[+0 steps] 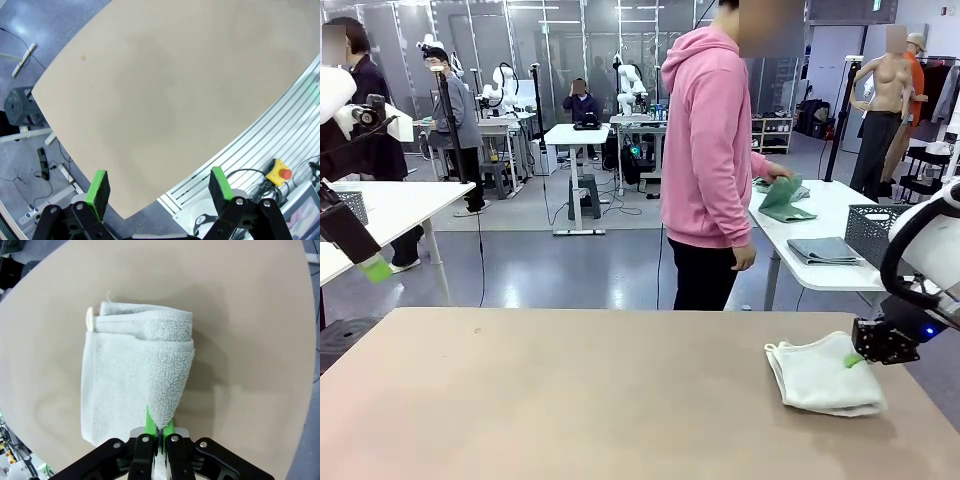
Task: Fold the towels and place them in the basket.
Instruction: Place the folded Towel with hook on the right side of the table.
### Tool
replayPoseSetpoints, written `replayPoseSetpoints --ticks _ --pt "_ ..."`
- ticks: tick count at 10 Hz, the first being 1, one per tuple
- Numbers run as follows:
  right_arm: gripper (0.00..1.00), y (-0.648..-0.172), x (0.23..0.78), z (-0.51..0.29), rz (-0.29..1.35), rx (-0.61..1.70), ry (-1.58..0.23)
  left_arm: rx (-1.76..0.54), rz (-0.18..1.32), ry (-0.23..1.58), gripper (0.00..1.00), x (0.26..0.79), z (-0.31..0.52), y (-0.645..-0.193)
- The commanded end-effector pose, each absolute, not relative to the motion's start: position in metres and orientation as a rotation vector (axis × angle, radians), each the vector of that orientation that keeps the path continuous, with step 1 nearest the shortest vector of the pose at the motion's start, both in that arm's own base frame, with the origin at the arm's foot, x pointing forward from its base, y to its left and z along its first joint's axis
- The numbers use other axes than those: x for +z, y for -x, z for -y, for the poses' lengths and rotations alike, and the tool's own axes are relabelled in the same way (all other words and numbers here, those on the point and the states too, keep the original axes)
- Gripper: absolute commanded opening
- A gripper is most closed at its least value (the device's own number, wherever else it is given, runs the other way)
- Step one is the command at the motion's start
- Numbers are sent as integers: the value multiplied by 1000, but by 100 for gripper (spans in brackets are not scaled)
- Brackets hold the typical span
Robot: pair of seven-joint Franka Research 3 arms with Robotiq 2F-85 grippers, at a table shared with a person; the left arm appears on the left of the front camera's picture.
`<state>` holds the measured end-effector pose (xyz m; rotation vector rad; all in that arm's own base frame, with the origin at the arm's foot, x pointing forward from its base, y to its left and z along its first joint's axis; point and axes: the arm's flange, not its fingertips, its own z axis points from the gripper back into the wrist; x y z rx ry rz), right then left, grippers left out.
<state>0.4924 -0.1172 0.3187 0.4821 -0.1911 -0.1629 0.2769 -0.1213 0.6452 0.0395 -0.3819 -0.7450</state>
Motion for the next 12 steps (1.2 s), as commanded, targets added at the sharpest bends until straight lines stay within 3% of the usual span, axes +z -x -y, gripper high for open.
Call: replayPoseSetpoints --ticks 1,5,6,7,8,9,10,12 --pt "5 -503 313 123 169 -160 -464 -739 384 -57 100 648 122 -277" --pt "5 -501 313 121 171 -191 -422 -739 384 -57 100 648 122 -277" --pt "32 -499 314 120 174 -203 -420 -739 384 -57 100 648 122 -277" --pt "39 -497 316 116 175 -208 -403 -739 384 -57 100 648 122 -277" --pt "66 -495 320 112 187 -208 -396 -739 384 -57 100 648 122 -277" --pt "73 -493 323 110 196 -212 -386 -739 384 -57 100 648 122 -277" --pt "100 -490 325 109 196 -220 -372 -739 384 -57 100 648 122 -277" --pt "100 -484 333 107 208 -237 -329 -739 384 -57 100 648 122 -277"
